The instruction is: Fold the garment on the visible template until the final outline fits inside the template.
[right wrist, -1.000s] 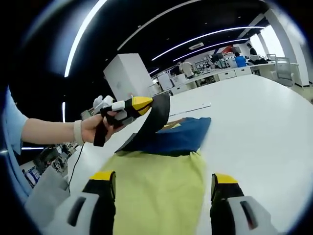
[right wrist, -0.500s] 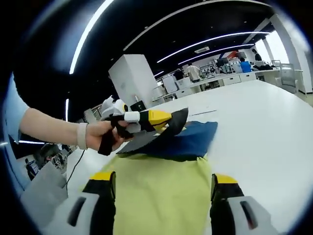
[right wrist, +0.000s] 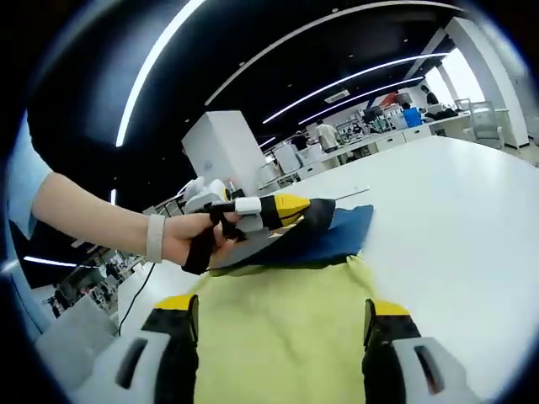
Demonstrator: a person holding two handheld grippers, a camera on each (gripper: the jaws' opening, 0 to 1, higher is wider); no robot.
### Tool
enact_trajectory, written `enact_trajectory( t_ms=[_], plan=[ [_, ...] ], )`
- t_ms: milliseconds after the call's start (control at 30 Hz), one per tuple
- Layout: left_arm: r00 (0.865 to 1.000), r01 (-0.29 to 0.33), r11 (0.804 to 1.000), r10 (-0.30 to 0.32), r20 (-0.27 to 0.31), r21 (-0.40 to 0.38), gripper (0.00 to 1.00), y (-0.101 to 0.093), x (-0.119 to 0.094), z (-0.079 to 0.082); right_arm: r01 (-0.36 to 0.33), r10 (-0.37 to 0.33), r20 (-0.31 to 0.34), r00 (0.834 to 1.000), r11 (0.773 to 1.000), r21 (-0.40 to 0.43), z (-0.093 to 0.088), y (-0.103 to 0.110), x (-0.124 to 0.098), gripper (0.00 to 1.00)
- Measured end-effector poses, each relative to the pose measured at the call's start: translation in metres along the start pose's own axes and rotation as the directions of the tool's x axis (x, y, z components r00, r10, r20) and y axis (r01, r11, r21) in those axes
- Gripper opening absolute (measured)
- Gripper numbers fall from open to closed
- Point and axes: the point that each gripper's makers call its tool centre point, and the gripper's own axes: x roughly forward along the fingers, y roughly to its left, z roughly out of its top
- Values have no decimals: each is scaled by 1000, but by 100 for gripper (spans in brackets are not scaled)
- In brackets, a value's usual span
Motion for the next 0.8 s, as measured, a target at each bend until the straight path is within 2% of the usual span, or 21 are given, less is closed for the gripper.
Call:
enact_trajectory(
  t_ms=[33,100,167,300,367,400,467,567,667,733,800],
  plan=[
    [1000,-15,999,15,12,31,1,2,1,2,1,-1,7,1000,1000,2,2,-1,-2,82],
    [1000,-4,1000,3,20,23,4,0,1,2,2,-2,15,1000,1000,4,5,-2,-3,82],
    [999,-21,999,20,33,36,16,2,1,5,7,-7,19,1000,1000,0,8,-3,-3,82],
    [999,-12,998,10,31,62,26,-1,-1,9,6,-6,25,1000,1000,-4,12,0,-3,82],
    [999,-27,996,24,34,87,40,1,-3,12,2,-2,19,1000,1000,-15,13,3,-1,83],
    [998,-57,993,53,38,107,47,6,-5,14,1,0,14,1000,1000,-22,13,4,-1,83],
    [997,-75,989,71,37,127,56,9,-7,16,0,1,16,1000,999,-32,15,6,1,84],
    [999,-35,990,32,30,133,58,1,-10,20,-2,3,15,1000,999,-36,17,9,3,87],
    [999,-24,987,18,40,160,72,-3,-12,25,-6,6,-8,1000,998,-55,17,10,5,90],
    [1000,-16,986,11,29,168,78,-4,-14,25,-11,10,-19,1000,997,-71,17,11,5,92],
    [999,-33,982,32,12,186,88,0,-17,24,-14,12,-25,1000,997,-77,18,10,6,93]
  ],
)
